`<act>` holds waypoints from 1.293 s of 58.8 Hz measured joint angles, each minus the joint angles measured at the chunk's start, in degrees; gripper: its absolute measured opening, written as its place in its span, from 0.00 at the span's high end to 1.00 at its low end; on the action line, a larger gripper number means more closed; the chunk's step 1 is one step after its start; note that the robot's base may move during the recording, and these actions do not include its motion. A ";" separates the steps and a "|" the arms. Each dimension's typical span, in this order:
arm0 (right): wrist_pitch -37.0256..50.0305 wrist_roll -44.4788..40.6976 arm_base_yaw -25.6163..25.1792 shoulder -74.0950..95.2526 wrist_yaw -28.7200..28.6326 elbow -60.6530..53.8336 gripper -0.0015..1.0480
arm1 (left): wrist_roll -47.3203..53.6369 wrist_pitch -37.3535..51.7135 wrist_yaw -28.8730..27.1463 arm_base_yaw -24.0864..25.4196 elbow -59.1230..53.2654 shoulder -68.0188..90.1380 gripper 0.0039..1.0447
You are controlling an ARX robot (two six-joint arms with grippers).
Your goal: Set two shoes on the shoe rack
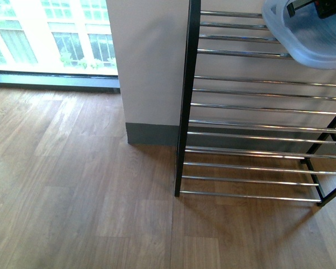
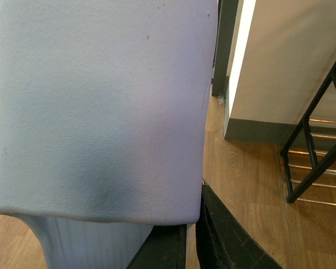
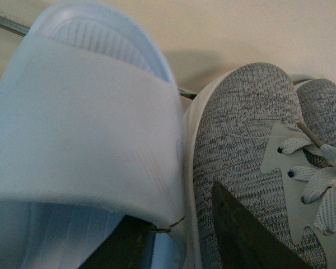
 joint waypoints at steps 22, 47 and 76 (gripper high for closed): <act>2.60 1.42 -0.33 -7.13 -6.10 -4.66 0.17 | 0.02 0.00 0.00 0.00 0.00 0.00 0.99; 11.30 7.43 -3.50 -27.08 -18.56 -23.26 0.09 | 0.02 0.00 -0.02 0.00 0.00 0.00 0.99; 30.18 21.29 -22.01 -58.16 -33.31 -54.71 0.09 | 0.02 0.00 0.00 0.00 0.00 0.00 0.99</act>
